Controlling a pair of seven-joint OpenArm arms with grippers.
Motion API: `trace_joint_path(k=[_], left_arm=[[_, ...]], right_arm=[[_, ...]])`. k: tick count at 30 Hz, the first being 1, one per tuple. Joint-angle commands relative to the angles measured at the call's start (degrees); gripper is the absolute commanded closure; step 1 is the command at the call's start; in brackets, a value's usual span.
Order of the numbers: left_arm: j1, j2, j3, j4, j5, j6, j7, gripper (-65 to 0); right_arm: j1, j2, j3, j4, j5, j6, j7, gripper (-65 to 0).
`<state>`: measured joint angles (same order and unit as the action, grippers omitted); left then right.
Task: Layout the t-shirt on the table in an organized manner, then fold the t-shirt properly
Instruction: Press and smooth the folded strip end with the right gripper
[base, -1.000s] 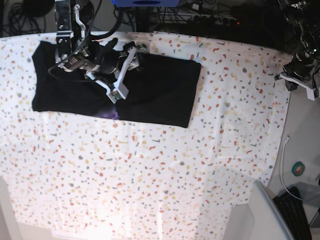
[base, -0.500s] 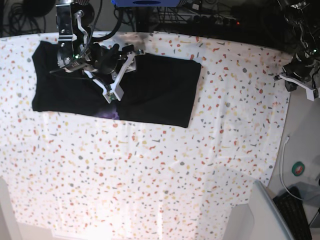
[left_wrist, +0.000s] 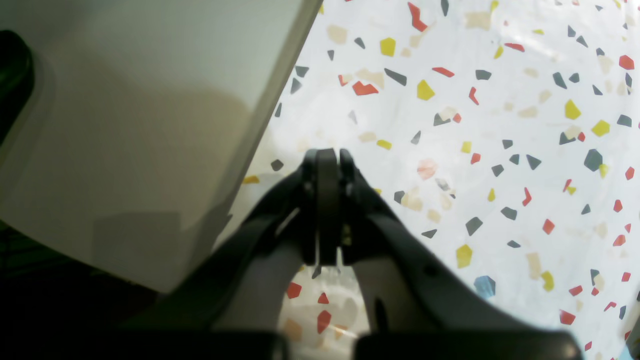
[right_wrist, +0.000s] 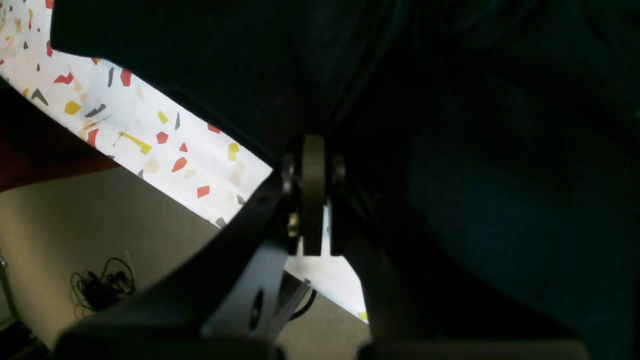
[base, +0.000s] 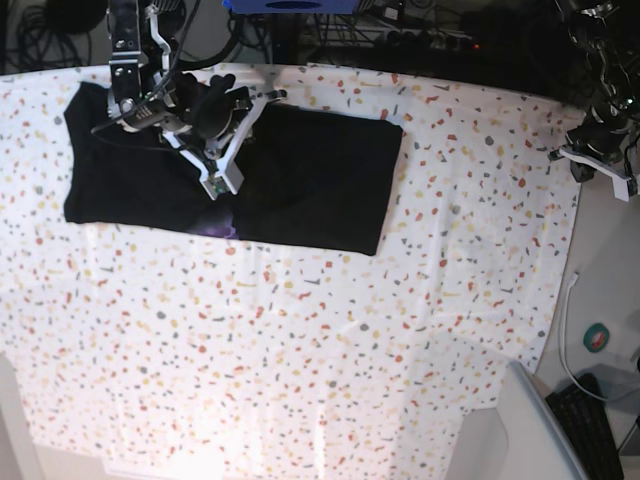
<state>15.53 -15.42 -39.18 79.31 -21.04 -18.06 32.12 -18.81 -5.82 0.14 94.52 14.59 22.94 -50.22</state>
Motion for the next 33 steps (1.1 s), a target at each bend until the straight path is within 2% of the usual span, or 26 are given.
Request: trace_joint_path(k=[1,6,27,30,31,33], left_arm=[[-0.3,-1.0,-0.3,0.7,-0.5,-0.2,-1.3,0.0],[-0.3,-1.0,-0.3,0.7,-0.5,-0.2,-1.3,0.0],[-0.3,-1.0,-0.1,1.0,-0.4,-0.3,-1.3,0.0],[-0.3,-1.0,2.8,1.4,-0.4,-0.3,-1.3,0.0],[-0.3,-1.0,4.1,1.4,-0.4,-0.3,-1.3,0.0],[-0.3,-1.0,6.0,1.5,-0.4,-0.3,-1.3,0.0]], right_arm=[[-0.1,-0.1,0.1,1.8,0.7,0.1,-0.3,0.0],[-0.9,-0.1,0.0,5.5,0.7,0.1,-4.2,0.0],[-2.2,0.6,0.1,4.7,0.6,-0.2,-4.2,0.0],[-2.2,0.6,0.1,5.0,0.6,-0.2,-4.3,0.0],[-2.2,0.6,0.1,5.1,0.6,-0.2,-4.3,-2.7],[-2.2,0.7,0.2,5.6,0.6,-0.2,-4.3,-12.8]])
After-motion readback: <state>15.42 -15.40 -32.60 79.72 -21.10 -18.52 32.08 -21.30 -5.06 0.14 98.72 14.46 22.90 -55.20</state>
